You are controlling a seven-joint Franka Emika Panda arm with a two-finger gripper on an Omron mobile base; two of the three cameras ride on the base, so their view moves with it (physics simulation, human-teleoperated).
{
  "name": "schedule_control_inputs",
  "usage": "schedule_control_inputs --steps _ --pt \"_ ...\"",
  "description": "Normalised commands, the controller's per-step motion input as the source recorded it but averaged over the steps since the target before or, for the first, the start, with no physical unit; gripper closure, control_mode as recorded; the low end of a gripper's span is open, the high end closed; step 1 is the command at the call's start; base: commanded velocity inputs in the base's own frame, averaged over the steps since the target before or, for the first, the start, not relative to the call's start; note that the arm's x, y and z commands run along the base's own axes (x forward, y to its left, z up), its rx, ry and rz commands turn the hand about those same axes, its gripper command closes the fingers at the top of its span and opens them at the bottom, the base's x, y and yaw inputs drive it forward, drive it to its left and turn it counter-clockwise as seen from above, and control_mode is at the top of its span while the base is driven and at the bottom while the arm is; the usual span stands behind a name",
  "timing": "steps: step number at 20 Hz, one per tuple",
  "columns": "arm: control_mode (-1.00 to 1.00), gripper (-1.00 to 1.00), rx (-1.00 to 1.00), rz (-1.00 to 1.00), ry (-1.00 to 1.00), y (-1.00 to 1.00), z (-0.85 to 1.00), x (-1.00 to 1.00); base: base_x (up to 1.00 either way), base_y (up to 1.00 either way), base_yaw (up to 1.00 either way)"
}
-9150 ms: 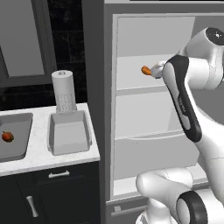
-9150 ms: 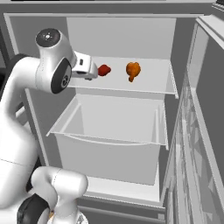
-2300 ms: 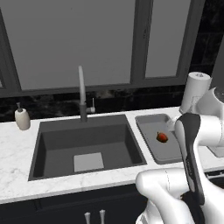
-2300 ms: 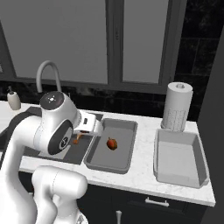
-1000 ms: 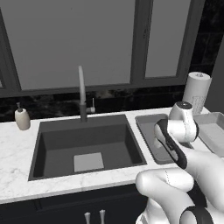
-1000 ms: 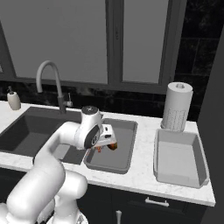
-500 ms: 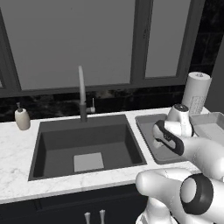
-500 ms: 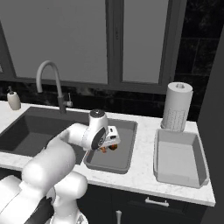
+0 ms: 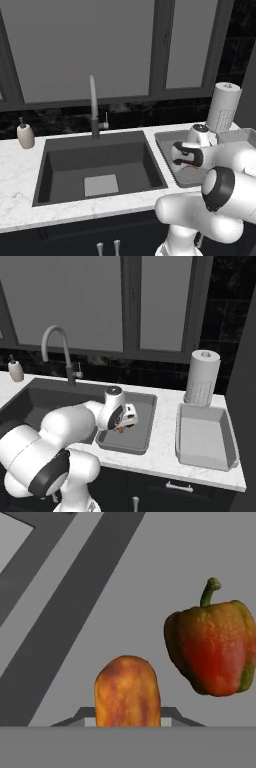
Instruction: Place one bell pepper and one chicken drumstick in each tupperware on the nearby counter, to pack two identical lunches.
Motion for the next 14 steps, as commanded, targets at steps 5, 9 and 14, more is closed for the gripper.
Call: schedule_control_inputs --steps 5,9,14 --pt "-1.0 1.0 0.0 0.0 0.01 0.0 -0.2 0.12 0.0 0.0 0.0" --pt "-1.0 1.0 0.0 0.0 0.07 0.0 -0.11 0.15 0.0 0.0 0.0" --pt "-1.0 -1.0 0.0 0.0 0.0 0.0 -0.11 0.01 0.0 0.0 0.0"
